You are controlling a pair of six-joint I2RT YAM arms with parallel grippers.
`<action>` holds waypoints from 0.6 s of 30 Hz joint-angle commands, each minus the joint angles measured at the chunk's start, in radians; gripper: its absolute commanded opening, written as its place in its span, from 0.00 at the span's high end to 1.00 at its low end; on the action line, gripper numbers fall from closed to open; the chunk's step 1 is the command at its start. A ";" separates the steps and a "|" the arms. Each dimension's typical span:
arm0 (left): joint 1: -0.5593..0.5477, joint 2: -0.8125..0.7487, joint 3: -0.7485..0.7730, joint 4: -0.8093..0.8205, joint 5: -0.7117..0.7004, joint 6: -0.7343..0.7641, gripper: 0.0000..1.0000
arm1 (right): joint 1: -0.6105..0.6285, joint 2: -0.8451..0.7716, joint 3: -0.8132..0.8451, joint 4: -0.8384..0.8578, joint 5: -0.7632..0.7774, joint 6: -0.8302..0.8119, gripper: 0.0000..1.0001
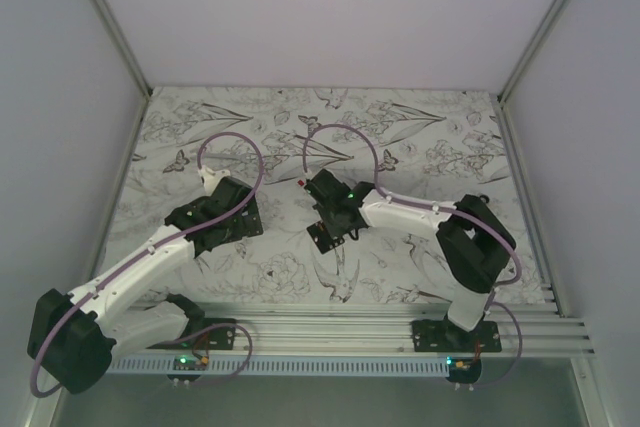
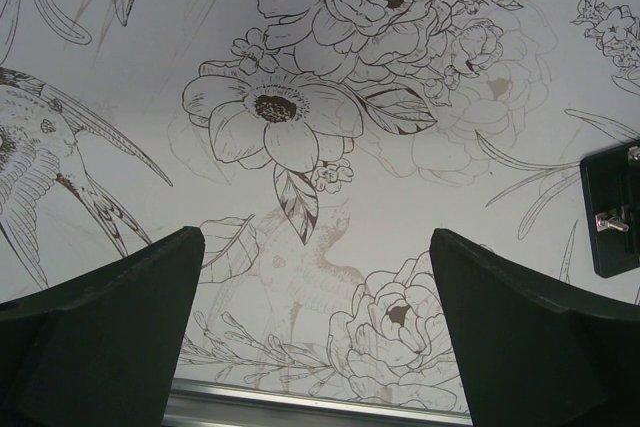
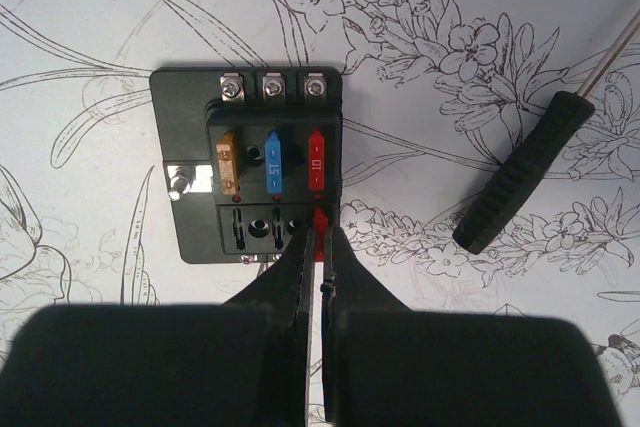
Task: Snap on the fuse box
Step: Install the fuse at the fuse box base.
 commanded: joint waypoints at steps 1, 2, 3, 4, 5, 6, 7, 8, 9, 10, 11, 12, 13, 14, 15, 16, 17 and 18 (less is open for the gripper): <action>0.009 -0.011 -0.004 -0.047 -0.007 -0.004 0.00 | -0.005 0.162 -0.037 -0.116 -0.070 0.003 1.00; 0.010 -0.012 -0.005 -0.047 -0.008 -0.004 0.00 | -0.008 0.176 -0.026 -0.118 -0.070 0.000 1.00; 0.009 -0.013 -0.004 -0.048 -0.009 -0.004 0.00 | -0.010 0.189 -0.018 -0.122 -0.069 0.000 1.00; 0.010 -0.014 -0.005 -0.048 -0.009 -0.003 0.00 | -0.013 0.198 -0.014 -0.125 -0.068 -0.002 1.00; 0.010 -0.014 -0.005 -0.047 -0.008 -0.004 0.00 | -0.013 0.201 -0.014 -0.124 -0.071 -0.001 1.00; 0.010 -0.014 -0.005 -0.046 -0.007 -0.003 0.00 | -0.014 0.201 -0.019 -0.126 -0.076 -0.001 1.00; 0.010 -0.012 -0.004 -0.047 -0.006 -0.004 0.00 | -0.013 0.197 -0.028 -0.127 -0.082 0.002 1.00; 0.010 -0.012 -0.004 -0.047 -0.005 -0.003 0.00 | -0.011 0.188 -0.039 -0.128 -0.085 0.003 1.00; 0.010 -0.012 -0.005 -0.047 -0.004 -0.004 0.00 | -0.006 0.171 -0.051 -0.128 -0.082 0.004 1.00; 0.010 -0.012 -0.003 -0.047 -0.003 -0.004 0.00 | 0.000 0.152 -0.062 -0.130 -0.076 0.008 1.00; 0.010 -0.011 -0.003 -0.048 -0.003 -0.004 0.00 | 0.004 0.129 -0.069 -0.131 -0.071 0.011 1.00; 0.010 -0.011 -0.003 -0.047 -0.002 -0.003 0.00 | 0.007 0.100 -0.075 -0.130 -0.066 0.016 1.00; 0.010 -0.011 -0.003 -0.047 0.000 -0.004 0.00 | 0.007 0.081 -0.075 -0.130 -0.062 0.021 1.00; 0.010 -0.011 -0.001 -0.047 0.002 -0.004 0.00 | 0.007 0.064 -0.072 -0.130 -0.063 0.021 1.00; 0.011 -0.010 -0.001 -0.048 0.003 -0.005 0.00 | 0.007 0.053 -0.065 -0.129 -0.063 0.020 1.00; 0.011 -0.009 -0.001 -0.047 0.003 -0.005 0.00 | 0.007 0.047 -0.056 -0.126 -0.065 0.020 1.00; 0.011 -0.009 -0.002 -0.048 0.003 -0.005 0.00 | 0.007 0.043 -0.047 -0.126 -0.069 0.017 1.00; 0.011 -0.010 -0.002 -0.046 0.003 -0.006 0.00 | 0.007 0.045 -0.039 -0.122 -0.074 0.016 1.00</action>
